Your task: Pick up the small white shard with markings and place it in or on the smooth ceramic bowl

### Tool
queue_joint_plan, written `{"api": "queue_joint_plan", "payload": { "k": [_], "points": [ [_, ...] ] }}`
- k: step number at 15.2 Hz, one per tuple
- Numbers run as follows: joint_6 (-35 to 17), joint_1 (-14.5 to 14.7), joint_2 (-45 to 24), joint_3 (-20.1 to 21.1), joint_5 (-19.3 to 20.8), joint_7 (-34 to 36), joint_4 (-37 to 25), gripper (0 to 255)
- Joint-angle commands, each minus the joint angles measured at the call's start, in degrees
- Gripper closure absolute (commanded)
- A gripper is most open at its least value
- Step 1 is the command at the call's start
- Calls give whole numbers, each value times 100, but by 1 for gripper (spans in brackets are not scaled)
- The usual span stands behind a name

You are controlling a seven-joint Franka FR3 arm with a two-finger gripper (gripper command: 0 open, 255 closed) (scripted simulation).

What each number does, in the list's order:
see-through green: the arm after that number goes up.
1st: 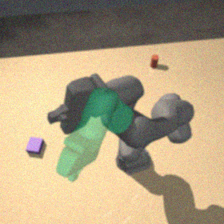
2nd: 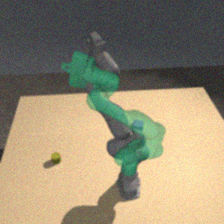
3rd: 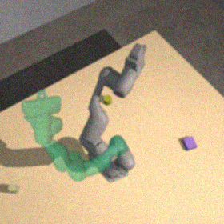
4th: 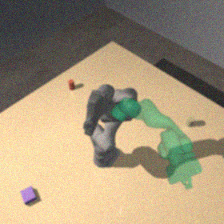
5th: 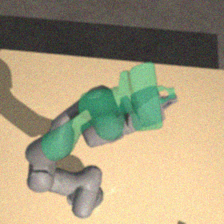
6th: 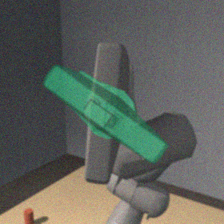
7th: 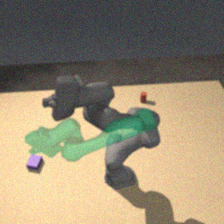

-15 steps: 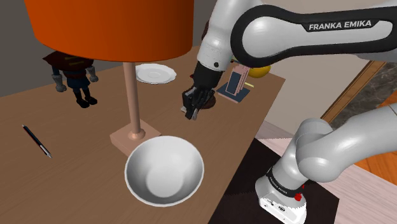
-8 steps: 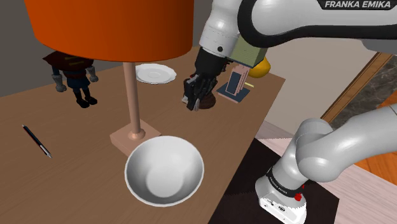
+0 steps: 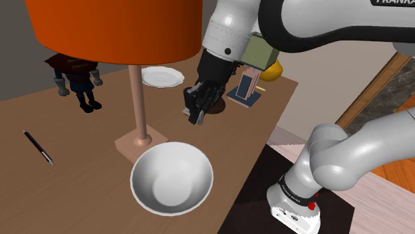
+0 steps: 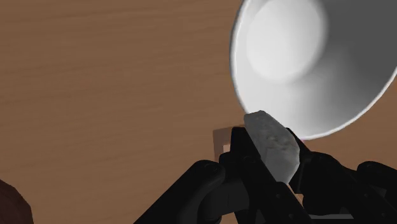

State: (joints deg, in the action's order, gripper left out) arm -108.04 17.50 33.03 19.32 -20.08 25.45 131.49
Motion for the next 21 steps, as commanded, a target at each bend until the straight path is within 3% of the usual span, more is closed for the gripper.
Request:
{"api": "queue_joint_plan", "payload": {
  "k": [1, 8, 21],
  "points": [
    [-81, 104, -21, 274, -95, 311, -22, 255],
    [-319, 296, -384, 1175, -222, 1339, -440, 255],
    [-1291, 357, -522, 1419, -395, 1225, 394, 255]
  ]
}}
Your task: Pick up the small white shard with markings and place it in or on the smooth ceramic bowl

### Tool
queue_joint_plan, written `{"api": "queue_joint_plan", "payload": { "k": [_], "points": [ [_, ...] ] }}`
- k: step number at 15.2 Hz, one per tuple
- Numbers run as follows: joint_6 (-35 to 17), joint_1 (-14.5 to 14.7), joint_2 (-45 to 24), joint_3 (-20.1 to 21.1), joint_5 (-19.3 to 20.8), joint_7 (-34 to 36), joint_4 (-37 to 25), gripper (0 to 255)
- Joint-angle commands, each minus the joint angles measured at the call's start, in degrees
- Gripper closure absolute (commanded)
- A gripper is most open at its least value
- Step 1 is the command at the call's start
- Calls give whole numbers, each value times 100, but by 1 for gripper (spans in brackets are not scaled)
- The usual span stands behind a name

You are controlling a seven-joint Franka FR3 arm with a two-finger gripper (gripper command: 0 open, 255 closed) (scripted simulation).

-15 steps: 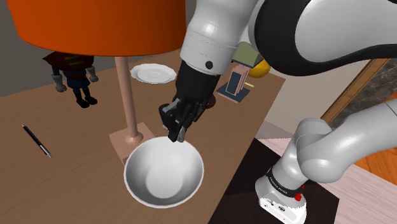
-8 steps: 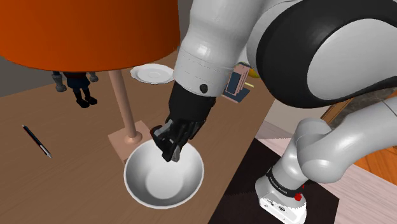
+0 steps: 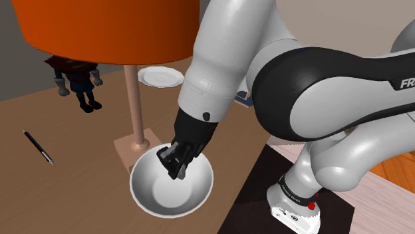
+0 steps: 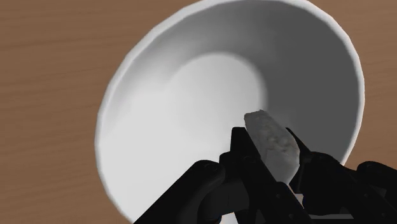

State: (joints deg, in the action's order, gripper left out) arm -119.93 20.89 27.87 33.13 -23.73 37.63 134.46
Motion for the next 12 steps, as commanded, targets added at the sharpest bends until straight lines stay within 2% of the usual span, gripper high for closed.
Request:
{"api": "queue_joint_plan", "payload": {
  "k": [1, 8, 9, 12],
  "points": [
    [-103, 18, -6, 38, -29, 7, 97, 255],
    [-103, 17, -6, 38, -30, 7, 97, 255],
    [-103, 17, -8, 39, -29, 8, 95, 0],
    [-104, 16, -9, 38, -28, 6, 95, 0]
  ]
}}
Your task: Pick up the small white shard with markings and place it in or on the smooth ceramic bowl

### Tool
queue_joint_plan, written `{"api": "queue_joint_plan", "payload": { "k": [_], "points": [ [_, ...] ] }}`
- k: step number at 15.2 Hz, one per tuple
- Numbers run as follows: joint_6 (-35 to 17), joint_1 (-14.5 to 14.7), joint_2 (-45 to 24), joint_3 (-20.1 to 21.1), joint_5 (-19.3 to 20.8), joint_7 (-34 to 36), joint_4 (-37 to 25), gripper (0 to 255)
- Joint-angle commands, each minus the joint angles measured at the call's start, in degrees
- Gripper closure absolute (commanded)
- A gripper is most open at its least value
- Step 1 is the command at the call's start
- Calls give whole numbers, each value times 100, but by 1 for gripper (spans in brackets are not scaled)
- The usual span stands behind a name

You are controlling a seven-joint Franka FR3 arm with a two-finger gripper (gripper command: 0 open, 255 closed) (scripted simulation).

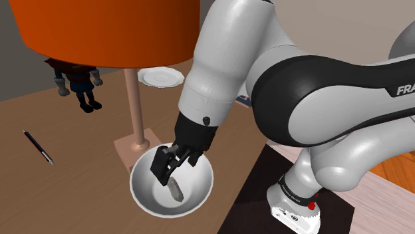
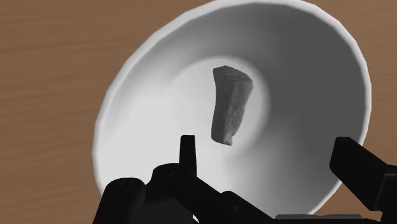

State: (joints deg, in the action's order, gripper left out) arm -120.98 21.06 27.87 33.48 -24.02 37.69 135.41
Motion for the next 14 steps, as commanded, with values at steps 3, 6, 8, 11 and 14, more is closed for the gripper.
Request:
{"api": "queue_joint_plan", "payload": {
  "k": [3, 6, 8, 11, 14],
  "points": [
    [212, 4, 86, -76, 16, -3, -110, 0],
    [781, 0, 289, -283, 78, -4, -460, 0],
    [782, -4, 292, -280, 75, -6, -459, 0],
    [782, -5, 291, -279, 75, -6, -460, 0],
    [782, -6, 291, -278, 75, -7, -460, 0]
  ]
}}
